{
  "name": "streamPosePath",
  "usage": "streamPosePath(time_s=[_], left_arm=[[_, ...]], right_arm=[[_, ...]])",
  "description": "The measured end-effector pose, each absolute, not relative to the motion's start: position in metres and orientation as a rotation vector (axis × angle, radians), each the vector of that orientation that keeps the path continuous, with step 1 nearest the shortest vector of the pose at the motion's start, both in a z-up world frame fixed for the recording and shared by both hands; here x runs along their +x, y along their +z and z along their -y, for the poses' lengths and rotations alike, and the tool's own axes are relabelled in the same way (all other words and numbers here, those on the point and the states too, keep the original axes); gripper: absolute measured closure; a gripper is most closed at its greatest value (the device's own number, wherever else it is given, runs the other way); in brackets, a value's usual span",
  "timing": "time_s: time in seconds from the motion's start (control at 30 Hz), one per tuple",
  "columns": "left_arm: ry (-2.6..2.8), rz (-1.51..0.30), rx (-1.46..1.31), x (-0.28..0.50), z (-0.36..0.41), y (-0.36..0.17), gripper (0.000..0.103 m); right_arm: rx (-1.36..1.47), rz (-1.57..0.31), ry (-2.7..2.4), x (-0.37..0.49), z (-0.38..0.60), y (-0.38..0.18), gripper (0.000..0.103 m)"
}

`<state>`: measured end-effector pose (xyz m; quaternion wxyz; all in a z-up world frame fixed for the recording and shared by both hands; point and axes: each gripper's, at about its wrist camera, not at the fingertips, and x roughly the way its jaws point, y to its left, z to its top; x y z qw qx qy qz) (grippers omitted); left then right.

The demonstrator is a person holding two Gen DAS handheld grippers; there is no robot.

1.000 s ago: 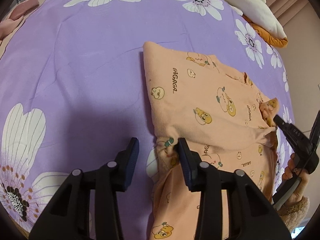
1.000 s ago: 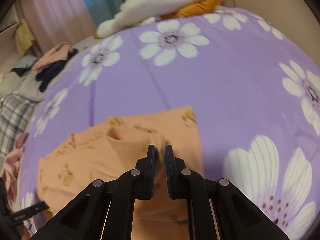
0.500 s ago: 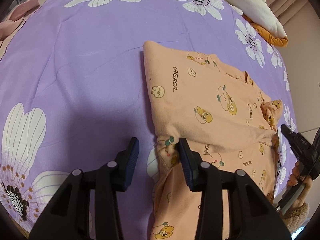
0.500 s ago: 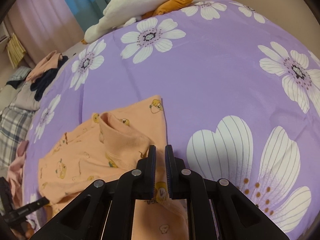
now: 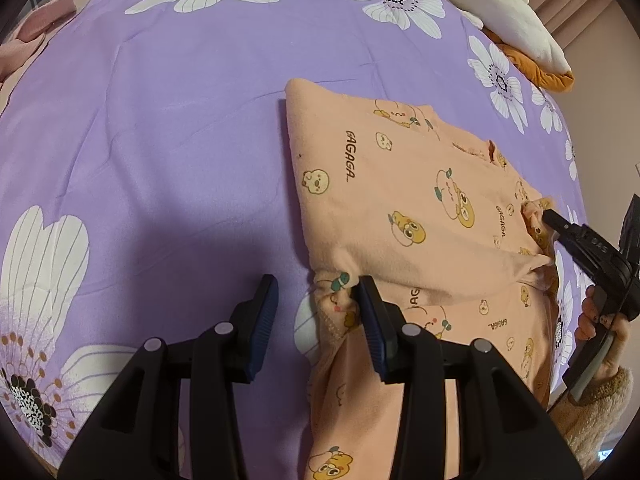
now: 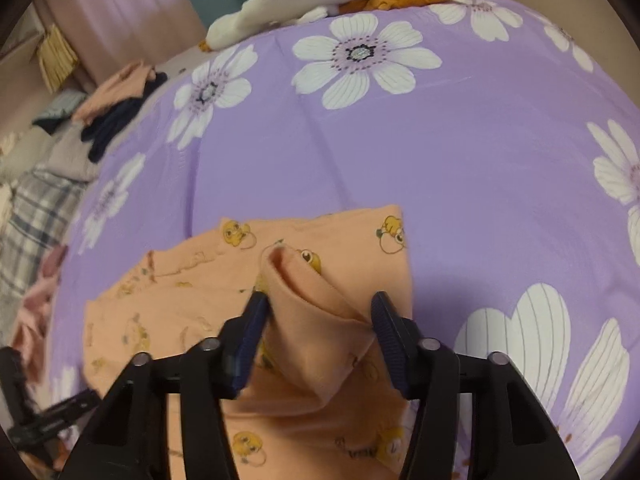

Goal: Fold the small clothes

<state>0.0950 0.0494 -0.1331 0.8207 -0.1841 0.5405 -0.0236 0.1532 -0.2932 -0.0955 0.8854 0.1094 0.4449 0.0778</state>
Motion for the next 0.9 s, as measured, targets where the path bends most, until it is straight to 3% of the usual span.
streamPosePath(time_s=[0.03, 0.23, 0.67, 0.73, 0.8, 0.83, 0.9], left_arm=[[-0.051, -1.15, -0.393, 0.095, -0.05, -0.133, 0.062], [-0.056, -1.146, -0.394, 0.094, -0.05, -0.134, 0.061], [-0.059, -1.155, -0.412, 0.093, -0.053, -0.132, 0.06], [-0.063, -1.159, -0.428, 0.09, -0.056, -0.129, 0.062], [-0.074, -1.154, -0.452, 0.088, -0.059, -0.124, 0.064], [-0.083, -1.147, -0.465, 0.088, -0.06, -0.122, 0.064], [-0.107, -1.131, -0.489, 0.087, -0.062, -0.119, 0.064]], right_arm=[[0.221, -0.917, 0.167, 0.152, 0.293, -0.094, 0.096], [0.281, -0.811, 0.077, 0.135, 0.318, -0.074, 0.096], [0.286, -0.937, 0.003, 0.135, 0.332, -0.109, 0.096], [0.299, -0.941, 0.004, 0.131, 0.334, -0.105, 0.089], [0.322, -0.939, 0.003, 0.126, 0.34, -0.1, 0.071], [0.338, -0.936, 0.008, 0.123, 0.343, -0.098, 0.054], [0.38, -0.919, 0.032, 0.116, 0.348, -0.095, 0.048]])
